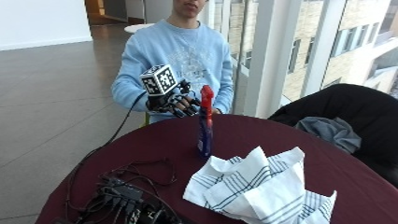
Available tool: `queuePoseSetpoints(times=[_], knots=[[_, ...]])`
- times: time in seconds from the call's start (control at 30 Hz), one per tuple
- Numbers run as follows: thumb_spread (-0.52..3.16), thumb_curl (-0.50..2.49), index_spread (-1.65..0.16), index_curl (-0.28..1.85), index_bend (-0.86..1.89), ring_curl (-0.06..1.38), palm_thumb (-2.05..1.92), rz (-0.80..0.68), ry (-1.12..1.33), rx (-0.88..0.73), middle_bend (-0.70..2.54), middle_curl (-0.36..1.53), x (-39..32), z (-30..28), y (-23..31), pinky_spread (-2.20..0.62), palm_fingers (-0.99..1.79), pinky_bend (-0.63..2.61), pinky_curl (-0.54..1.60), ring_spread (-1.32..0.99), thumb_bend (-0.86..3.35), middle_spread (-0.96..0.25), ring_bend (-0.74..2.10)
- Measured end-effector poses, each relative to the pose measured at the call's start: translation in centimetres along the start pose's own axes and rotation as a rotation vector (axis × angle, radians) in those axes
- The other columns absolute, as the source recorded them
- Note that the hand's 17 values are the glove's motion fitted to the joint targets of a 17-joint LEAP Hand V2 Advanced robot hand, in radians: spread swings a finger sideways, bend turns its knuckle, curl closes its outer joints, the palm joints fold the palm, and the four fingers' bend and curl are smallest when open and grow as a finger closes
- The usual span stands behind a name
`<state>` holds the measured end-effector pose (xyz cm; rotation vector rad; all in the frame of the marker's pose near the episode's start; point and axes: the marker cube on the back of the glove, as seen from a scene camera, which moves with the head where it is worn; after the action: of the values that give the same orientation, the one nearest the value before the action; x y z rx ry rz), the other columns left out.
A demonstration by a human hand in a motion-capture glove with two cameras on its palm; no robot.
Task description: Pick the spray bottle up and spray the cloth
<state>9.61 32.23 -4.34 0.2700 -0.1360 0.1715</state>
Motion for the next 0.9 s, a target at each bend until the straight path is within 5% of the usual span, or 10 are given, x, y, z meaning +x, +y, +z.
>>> queuePoseSetpoints(times=[0.9], knots=[[1.21, 0.28, -0.37, 0.28, 0.12, 0.32, 0.65, 0.335, -0.697, 0.413, 0.22, 0.38, 5.0, -0.3, -7.6, 0.20, 0.64, 0.21, 0.33, -0.02, -0.01, -0.05, 0.29]])
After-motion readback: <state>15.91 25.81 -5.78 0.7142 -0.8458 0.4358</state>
